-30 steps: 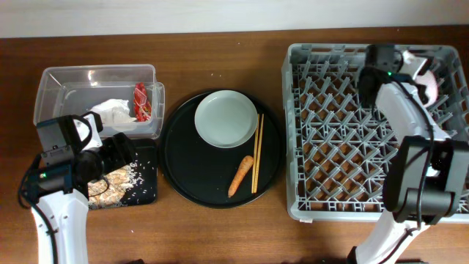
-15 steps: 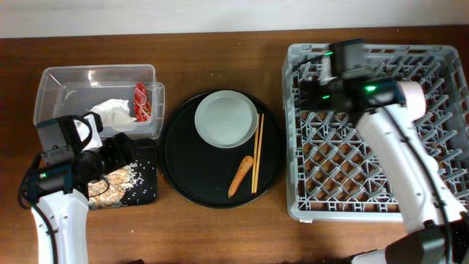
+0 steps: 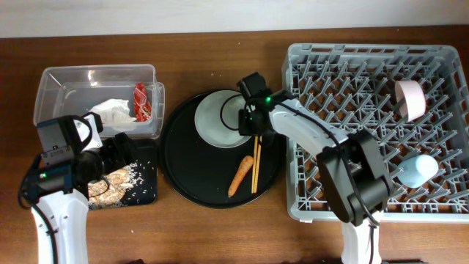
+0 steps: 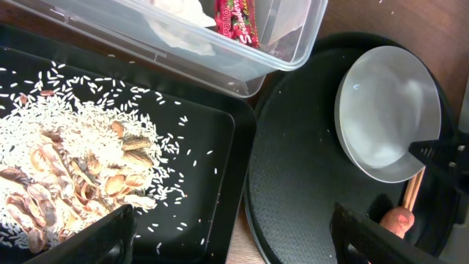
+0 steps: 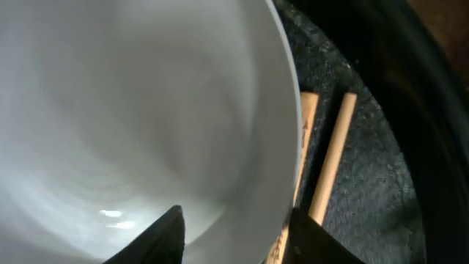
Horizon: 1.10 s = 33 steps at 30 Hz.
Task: Sort waste into correct bins and load items into the dishwasher rack
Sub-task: 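Grasp the pink bowl with the right gripper and place it in the dish rack, then grasp the white plate with the right gripper and stand it in the rack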
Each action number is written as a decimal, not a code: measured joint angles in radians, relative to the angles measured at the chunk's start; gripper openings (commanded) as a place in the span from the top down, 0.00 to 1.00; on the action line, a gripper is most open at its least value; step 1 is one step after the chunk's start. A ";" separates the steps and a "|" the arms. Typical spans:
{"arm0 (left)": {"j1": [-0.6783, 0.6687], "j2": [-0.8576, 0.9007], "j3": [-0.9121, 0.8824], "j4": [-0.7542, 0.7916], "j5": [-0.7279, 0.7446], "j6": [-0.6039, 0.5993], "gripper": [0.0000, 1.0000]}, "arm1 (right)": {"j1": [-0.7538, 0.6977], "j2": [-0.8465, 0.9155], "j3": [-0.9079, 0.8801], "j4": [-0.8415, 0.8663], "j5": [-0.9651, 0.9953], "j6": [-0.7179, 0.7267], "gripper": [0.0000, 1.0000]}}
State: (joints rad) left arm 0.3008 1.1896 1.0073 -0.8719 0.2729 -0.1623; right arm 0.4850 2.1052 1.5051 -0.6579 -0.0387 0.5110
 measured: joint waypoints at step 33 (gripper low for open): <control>0.000 0.000 0.000 -0.001 0.000 0.000 0.16 | -0.466 -0.489 -0.140 -0.062 0.946 -0.384 0.96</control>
State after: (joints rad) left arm 0.3008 1.1896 1.0073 -0.8726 0.2729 -0.1619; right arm 0.0193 1.6157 1.3651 -0.7200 0.9073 0.1272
